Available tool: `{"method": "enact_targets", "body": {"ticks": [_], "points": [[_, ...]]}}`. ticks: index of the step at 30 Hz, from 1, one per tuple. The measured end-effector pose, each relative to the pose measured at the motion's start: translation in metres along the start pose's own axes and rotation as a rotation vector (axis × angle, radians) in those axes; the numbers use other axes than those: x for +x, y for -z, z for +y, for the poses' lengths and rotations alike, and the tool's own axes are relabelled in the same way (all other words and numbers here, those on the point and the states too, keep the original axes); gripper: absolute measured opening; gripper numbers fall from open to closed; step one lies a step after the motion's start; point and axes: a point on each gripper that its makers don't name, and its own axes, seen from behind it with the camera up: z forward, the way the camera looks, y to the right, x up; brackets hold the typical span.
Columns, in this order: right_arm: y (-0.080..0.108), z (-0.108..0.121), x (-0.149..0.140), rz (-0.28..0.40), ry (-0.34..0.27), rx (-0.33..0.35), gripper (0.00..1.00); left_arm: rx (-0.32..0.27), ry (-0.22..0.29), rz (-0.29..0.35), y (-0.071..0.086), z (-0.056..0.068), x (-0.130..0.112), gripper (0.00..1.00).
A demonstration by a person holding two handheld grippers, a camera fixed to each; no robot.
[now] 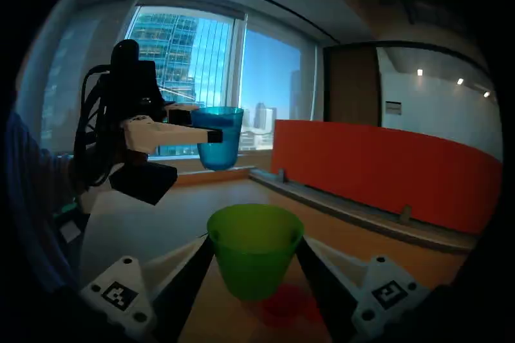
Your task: Pour water
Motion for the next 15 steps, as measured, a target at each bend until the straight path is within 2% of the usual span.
{"method": "enact_targets", "body": {"ticks": [15], "points": [[-0.015,-0.026,0.010,0.020,0.005,0.060,0.90,0.030,-0.143,0.025,-0.002,-0.003,0.035,0.85]]}}
